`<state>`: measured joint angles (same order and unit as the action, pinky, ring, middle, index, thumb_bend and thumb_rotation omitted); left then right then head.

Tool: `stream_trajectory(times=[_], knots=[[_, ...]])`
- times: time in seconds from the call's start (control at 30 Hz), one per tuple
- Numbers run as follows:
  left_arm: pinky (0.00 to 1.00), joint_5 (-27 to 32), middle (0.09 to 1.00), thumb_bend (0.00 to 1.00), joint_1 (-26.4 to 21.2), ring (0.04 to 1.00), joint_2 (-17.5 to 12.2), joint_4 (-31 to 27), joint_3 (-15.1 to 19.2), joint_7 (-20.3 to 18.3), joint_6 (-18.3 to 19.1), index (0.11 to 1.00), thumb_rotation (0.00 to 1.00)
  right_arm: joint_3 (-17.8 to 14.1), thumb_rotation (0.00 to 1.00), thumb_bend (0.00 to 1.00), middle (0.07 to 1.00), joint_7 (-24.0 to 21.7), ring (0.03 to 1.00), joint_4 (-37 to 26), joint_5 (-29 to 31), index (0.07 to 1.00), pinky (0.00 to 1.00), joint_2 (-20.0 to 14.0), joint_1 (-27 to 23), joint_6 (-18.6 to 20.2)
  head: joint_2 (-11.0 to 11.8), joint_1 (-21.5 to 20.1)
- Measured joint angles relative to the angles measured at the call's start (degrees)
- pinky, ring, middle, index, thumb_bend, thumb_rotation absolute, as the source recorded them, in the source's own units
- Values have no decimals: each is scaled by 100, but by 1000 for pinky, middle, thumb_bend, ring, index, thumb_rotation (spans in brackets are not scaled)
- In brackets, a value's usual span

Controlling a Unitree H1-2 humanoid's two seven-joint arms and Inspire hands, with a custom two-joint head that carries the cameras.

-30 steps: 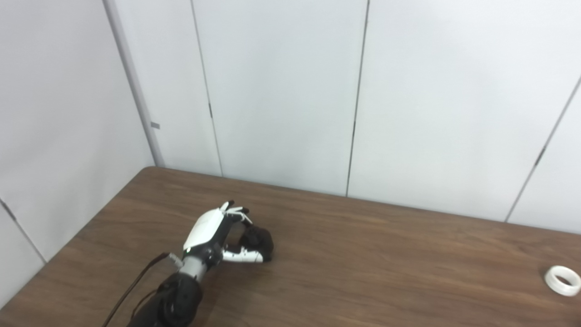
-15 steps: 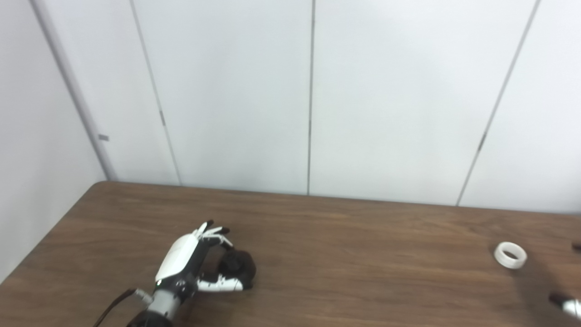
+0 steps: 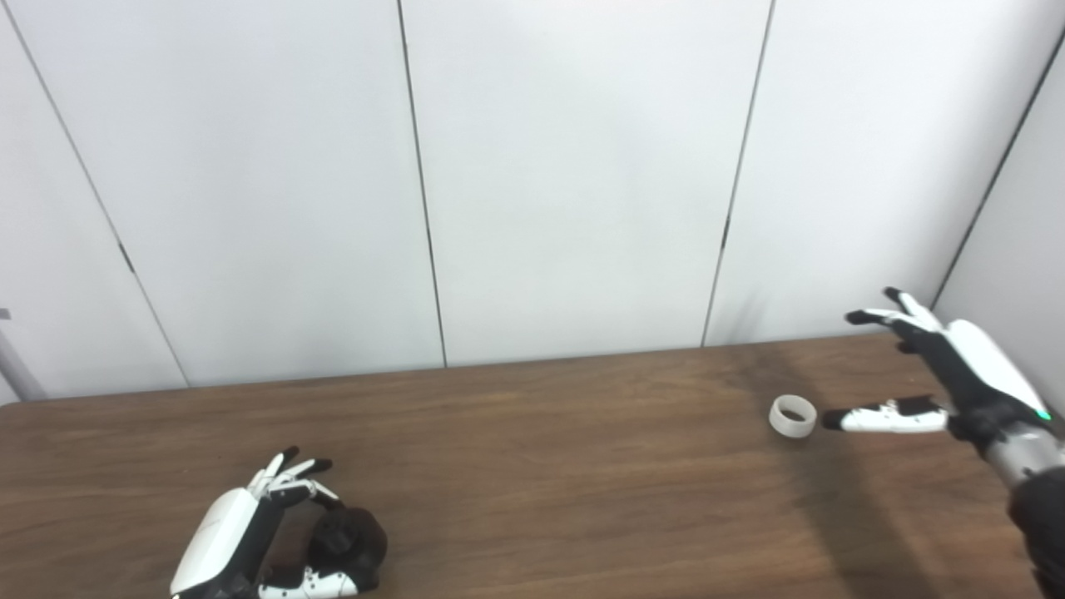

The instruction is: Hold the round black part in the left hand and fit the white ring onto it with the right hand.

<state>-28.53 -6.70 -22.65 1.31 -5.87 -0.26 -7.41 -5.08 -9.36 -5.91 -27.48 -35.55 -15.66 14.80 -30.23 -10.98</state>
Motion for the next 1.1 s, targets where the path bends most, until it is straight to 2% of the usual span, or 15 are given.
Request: stream_trajectory(times=[0.2,0.27,0.47,0.57,0.73,1.1], knots=[[1000,3,861,517,45,1000,-4,-24,24,-126,-6,478,36,511,290,945,1000,-18,1000,822,-448,768,958,-178,-520,-131,-27,-167],[1000,3,859,516,51,1000,-6,-46,24,-141,-21,478,36,639,261,937,1000,-66,1000,1044,-585,770,977,-240,-749,-125,-35,-220],[1000,2,859,516,54,1000,-10,-73,22,-235,-162,479,35,1242,302,986,1000,-485,1000,1735,-829,770,991,-396,-1334,-160,-53,-352],[1000,-1,857,516,62,1000,-13,-81,33,-257,-201,479,35,1593,281,996,1000,-747,1000,2014,-986,765,985,-436,-1532,-179,-44,-395],[1000,-9,856,516,77,1000,-13,-165,70,-304,-220,479,35,1868,283,1000,1000,-933,1000,2453,-1165,762,993,-442,-1810,-191,-61,-440],[1000,-4,856,515,92,1000,-13,-240,126,-372,-224,479,34,2286,238,1000,1000,-1287,1000,2888,-1336,780,1000,-452,-2157,-125,-62,-449]])
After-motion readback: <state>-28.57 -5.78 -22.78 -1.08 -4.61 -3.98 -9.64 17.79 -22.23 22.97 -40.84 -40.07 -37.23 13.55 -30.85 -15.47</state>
